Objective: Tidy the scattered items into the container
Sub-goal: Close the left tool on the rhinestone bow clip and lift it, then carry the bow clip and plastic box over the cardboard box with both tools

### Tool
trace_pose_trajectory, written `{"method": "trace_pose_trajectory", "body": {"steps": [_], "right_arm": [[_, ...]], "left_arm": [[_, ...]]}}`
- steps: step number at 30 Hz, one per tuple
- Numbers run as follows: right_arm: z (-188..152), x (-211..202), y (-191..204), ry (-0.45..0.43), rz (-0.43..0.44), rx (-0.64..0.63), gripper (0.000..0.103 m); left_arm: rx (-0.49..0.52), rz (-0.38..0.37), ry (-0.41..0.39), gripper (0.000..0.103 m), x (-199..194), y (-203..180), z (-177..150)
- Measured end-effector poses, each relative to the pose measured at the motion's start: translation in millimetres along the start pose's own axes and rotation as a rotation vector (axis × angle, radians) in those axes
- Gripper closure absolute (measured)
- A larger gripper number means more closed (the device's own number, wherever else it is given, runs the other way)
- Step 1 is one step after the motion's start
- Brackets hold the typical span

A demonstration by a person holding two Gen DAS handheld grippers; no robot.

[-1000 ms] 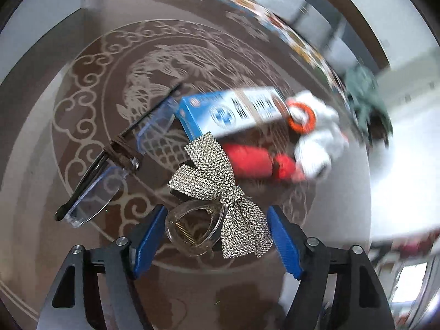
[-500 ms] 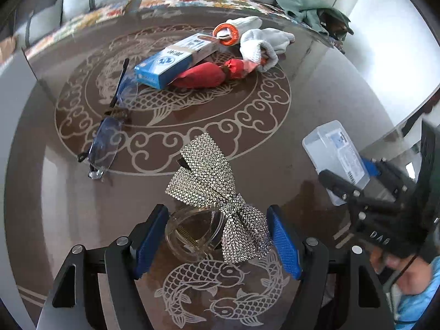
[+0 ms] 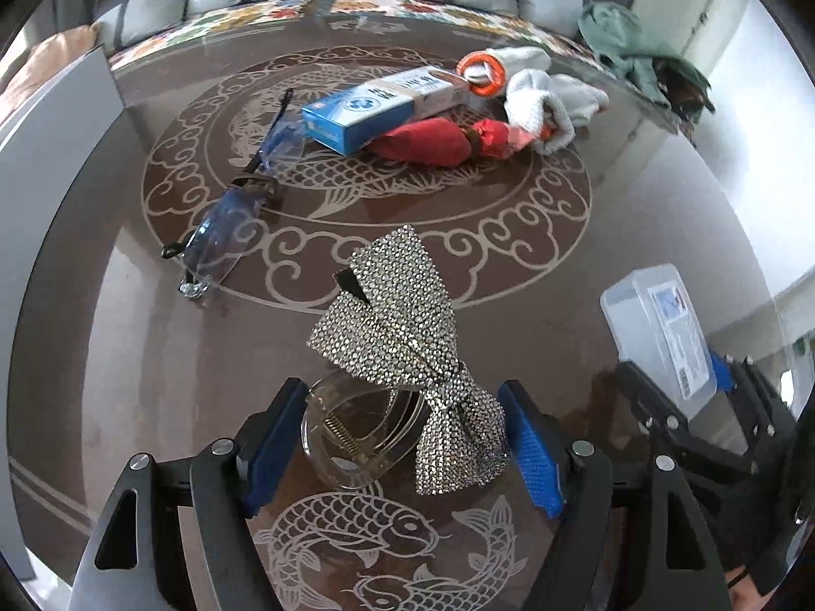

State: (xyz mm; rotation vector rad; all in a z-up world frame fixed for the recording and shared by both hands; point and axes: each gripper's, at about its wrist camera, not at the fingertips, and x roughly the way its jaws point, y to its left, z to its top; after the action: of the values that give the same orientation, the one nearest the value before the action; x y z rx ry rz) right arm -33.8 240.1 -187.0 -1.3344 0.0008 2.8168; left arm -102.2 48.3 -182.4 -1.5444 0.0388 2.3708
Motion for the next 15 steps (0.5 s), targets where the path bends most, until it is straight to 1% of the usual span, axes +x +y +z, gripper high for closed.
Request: {"method": "trace_pose_trajectory", "body": {"steps": [2,4,9,11,15], "right_arm": [[1,0,-1,0.008,0.006,-0.004,0.034],[0,-2,-3,0.009,0.000,0.003,0.040],[-19,-21,-6,-0.014,0.038,0.093,0.041],[-26,-33,-2,-0.032,0.040,0.109,0.041],[-24,-51,7,-0.065,0.062,0.129,0.041]], "left_arm": [[-0.006,-0.003,-0.015,0.030,-7,2,-5],[-0.012,-0.006,-0.030,0.032,-13,5,-11],[-0.028,-0.014,-0.067,0.033,-30,11,-24],[-0.034,-0.018,-0.081,0.033,-37,13,-30],[-0.029,-0.019,-0.104,0.034,-48,15,-39]]}}
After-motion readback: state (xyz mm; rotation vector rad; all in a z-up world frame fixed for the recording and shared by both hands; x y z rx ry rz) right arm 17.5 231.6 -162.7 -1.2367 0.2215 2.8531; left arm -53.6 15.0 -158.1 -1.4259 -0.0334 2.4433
